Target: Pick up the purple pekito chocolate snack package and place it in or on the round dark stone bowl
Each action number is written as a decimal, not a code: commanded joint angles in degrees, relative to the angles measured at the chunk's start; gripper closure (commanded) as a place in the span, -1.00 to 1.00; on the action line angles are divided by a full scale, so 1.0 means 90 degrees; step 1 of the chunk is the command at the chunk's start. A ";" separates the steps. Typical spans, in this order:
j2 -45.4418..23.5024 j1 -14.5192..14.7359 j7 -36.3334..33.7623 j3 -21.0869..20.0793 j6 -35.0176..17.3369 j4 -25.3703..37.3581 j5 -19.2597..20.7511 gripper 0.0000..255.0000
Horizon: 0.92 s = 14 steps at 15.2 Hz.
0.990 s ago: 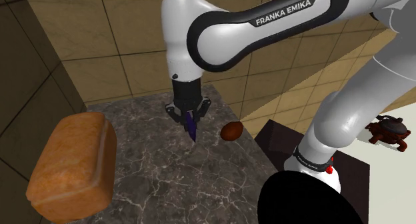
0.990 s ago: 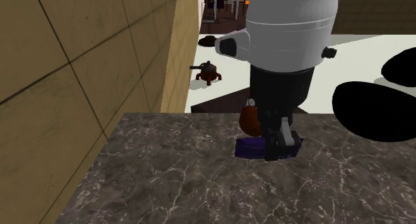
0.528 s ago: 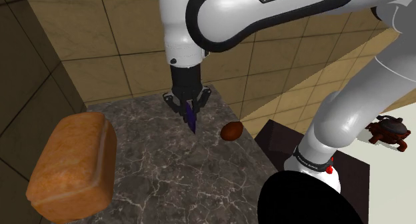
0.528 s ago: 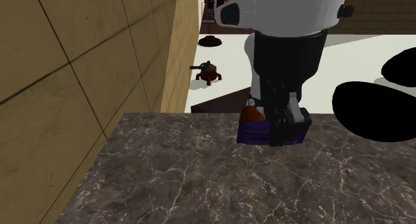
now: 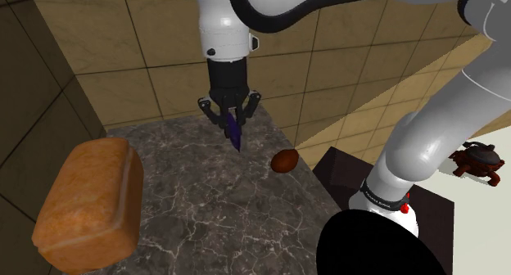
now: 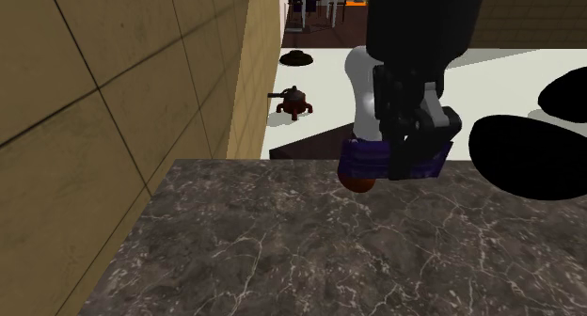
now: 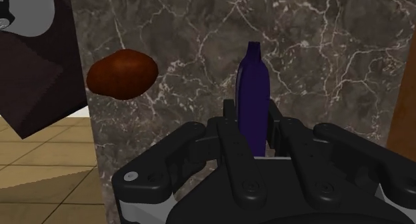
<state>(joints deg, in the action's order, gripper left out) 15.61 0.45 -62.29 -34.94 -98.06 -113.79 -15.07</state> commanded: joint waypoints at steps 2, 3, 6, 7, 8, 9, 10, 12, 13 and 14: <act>-0.0039 -0.0016 -0.0049 0.0015 0.0265 0.0301 0.0036 1.00; -0.0042 -0.0018 -0.0055 0.0019 0.0306 0.0345 0.0040 1.00; 0.0628 0.0182 -0.0097 0.0050 0.0382 -0.0157 -0.0322 1.00; 0.0842 0.0259 -0.0123 0.0059 0.0418 -0.0308 -0.0434 1.00; 0.1052 0.0339 -0.0155 0.0067 0.0458 -0.0451 -0.0544 1.00; 0.1257 0.0426 -0.0195 0.0074 0.0502 -0.0587 -0.0648 1.00; 0.1458 0.0513 -0.0240 0.0078 0.0551 -0.0715 -0.0751 1.00; 0.1847 0.0695 -0.0348 0.0079 0.0657 -0.0948 -0.0949 1.00; 0.2036 0.0788 -0.0411 0.0076 0.0715 -0.1054 -0.1045 1.00; 0.2219 0.0883 -0.0481 0.0069 0.0775 -0.1153 -0.1139 1.00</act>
<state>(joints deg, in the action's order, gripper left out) 34.22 7.64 -65.84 -34.07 -91.54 -123.52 -24.48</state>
